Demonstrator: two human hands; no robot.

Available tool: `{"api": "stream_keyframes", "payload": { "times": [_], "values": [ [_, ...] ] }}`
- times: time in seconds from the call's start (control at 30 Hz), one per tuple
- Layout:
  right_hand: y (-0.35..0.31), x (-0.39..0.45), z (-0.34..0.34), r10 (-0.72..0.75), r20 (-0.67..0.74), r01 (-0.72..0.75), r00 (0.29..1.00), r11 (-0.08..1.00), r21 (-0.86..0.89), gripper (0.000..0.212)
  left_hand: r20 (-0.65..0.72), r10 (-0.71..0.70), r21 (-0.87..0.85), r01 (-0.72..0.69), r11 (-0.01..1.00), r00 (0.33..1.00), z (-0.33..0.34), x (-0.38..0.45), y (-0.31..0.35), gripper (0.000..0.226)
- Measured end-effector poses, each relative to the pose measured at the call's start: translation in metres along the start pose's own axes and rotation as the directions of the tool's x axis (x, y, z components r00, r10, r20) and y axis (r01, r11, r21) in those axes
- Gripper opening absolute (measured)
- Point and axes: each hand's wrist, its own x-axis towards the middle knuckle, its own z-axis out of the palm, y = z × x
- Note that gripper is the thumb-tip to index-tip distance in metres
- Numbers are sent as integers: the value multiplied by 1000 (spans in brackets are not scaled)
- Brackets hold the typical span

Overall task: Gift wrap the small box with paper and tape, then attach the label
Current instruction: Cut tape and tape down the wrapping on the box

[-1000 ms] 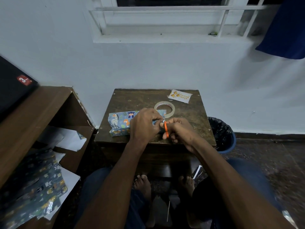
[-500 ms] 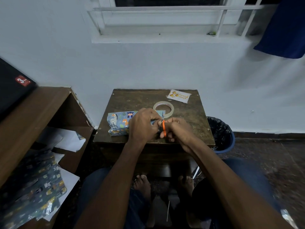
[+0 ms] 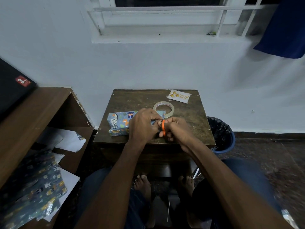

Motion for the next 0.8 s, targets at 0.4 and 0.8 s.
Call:
{"api": "stream_keyframes", "payload": {
  "times": [0.4, 0.8],
  "values": [
    [-4, 0, 3, -32, -17, 32, 999, 999, -5, 27, 8, -13, 26, 12, 1000, 1000, 1, 0, 0, 16],
    [-5, 5, -1, -30, -17, 30, 999, 1000, -4, 27, 8, -23, 7, 23, 1000, 1000, 0, 0, 0, 17]
  ]
}}
